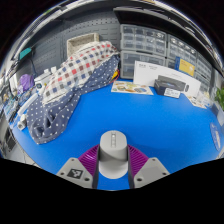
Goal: Arrange mouse
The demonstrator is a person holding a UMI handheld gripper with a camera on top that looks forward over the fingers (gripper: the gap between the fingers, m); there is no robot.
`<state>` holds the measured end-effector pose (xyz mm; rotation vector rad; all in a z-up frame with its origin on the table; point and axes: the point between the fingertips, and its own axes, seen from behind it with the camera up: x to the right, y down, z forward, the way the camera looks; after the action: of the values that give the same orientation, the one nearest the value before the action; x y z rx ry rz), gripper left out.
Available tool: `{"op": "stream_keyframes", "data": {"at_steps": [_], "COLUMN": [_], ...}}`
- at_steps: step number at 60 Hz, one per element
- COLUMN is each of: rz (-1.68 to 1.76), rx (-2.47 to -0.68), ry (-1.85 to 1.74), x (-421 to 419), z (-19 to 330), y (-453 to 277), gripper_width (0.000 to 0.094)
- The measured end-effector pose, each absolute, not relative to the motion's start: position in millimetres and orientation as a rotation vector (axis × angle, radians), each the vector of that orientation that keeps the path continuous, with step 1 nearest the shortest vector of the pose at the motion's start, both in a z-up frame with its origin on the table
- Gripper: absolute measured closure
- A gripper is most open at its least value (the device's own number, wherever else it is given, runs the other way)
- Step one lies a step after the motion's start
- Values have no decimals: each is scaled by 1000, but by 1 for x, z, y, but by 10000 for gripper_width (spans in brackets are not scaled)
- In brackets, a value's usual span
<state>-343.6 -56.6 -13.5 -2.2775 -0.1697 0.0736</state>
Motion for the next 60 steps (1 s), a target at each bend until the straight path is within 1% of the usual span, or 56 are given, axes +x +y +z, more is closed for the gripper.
{"op": "stream_keyframes", "data": {"at_steps": [1, 2, 4, 9, 11, 20, 24, 29, 35, 42, 49, 52, 55, 60], "rz": [74, 75, 74, 82, 79, 121, 137, 154, 119, 64, -27, -41, -63, -100], "rx": [-2277, -2277, -2273, -2268, -2262, -2289, -2290, -2236, -2149, -2034, -1943, -1920, -1908, -1917], "ry": [-168, -167, -173, -166, -175, -190, -200, -192, -185, -182, -175, -156, -135, -82], "x": [-343, -344, -343, -343, -343, -343, -336, -310, -251, -157, -48, -3, 42, 112], "z": [-13, -13, -13, -13, -12, -12, -3, 32, 91, 167, 232, 250, 260, 257], "y": [-56, -57, -56, -56, -56, -55, -50, -35, -15, 0, 3, 3, 2, 2], "gripper_width": [511, 505, 566, 582, 626, 630, 629, 630, 628, 628, 627, 627, 629, 629]}}
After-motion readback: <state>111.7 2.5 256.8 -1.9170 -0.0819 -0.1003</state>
